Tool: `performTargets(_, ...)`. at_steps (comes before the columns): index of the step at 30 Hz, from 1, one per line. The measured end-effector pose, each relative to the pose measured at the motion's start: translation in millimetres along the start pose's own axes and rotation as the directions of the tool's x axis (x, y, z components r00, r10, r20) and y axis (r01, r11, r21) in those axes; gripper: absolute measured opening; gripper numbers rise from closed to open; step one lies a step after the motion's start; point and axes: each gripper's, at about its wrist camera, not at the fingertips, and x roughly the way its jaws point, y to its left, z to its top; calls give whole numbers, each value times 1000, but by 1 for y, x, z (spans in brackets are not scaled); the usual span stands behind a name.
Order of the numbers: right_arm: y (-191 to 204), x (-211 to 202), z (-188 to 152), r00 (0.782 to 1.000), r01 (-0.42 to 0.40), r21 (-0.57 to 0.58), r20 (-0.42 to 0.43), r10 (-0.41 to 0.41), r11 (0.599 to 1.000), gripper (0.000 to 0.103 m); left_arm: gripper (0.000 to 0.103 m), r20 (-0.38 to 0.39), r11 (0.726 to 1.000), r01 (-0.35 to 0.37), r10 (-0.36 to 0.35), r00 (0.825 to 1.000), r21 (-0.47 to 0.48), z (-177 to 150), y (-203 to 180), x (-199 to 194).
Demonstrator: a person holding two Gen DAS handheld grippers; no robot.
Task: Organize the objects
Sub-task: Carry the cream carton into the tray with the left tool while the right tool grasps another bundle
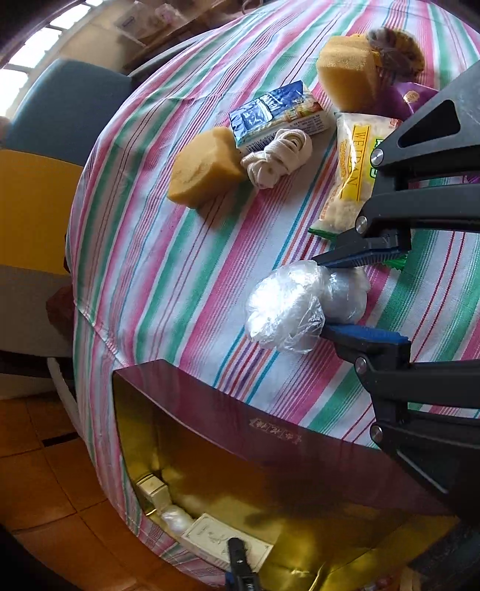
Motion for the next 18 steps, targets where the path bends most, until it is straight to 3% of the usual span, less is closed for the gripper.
performTargets(3,3,2,-2,1000,5,-15,-7,-5,1000,29,54,10,1000,-12,12,1000,19,-1,-3,0)
performTargets(11,-2,4,-2,999,-39,29,-16,39,999,36,75,108,998,-28,21,994,60,-11,-7,-30)
performTargets(18,-9,7,-3,996,-82,81,-23,84,993,42,77,189,996,-10,-6,982,84,-23,-13,-55)
